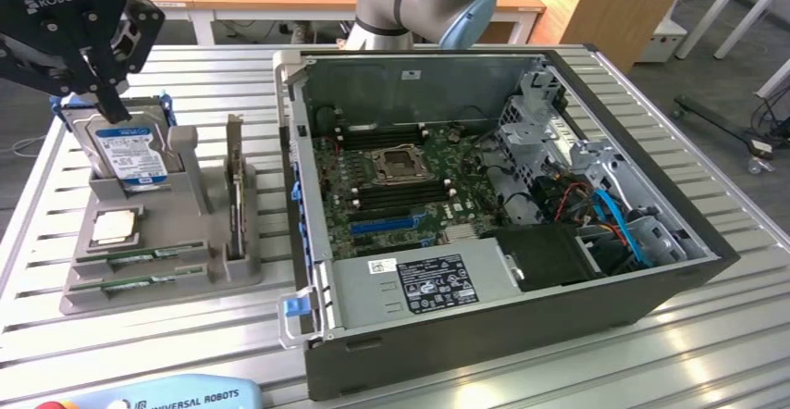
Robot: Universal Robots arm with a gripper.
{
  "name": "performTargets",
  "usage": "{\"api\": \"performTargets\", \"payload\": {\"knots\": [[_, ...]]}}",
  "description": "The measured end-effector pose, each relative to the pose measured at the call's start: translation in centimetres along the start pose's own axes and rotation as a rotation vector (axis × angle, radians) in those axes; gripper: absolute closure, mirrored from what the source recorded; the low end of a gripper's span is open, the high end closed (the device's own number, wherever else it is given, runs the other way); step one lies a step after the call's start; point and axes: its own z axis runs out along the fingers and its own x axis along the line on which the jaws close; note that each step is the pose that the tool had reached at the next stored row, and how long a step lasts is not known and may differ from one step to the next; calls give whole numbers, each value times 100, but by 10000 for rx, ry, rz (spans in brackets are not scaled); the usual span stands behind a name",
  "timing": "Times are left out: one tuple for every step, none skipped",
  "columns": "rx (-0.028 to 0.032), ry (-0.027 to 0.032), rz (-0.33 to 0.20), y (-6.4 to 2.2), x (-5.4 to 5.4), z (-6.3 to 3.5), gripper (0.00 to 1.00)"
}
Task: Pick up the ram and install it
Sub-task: 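Pick up the ram and move it above insertion slot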
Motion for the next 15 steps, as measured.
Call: {"api": "performTargets", "payload": {"knots": [[-3, 7, -146, 0, 0, 0, 90], [-7, 13, -294, 0, 0, 1, 90], [-10, 20, -443, 0, 0, 1, 90], [-14, 27, -593, 0, 0, 1, 90], [-17, 34, -740, 0, 0, 1, 90], [-21, 40, -885, 0, 0, 2, 90], [-24, 46, -1030, 0, 0, 2, 90], [-27, 52, -1173, 0, 0, 2, 90], [-30, 59, -1318, 0, 0, 2, 90], [-34, 65, -1463, 0, 0, 3, 90], [-38, 73, -1613, 0, 0, 3, 90], [-41, 80, -1769, 0, 0, 3, 90], [-44, 86, -1912, 0, 0, 3, 90], [-48, 92, -2057, 0, 0, 4, 90], [-51, 98, -2201, 0, 0, 4, 90]]}}
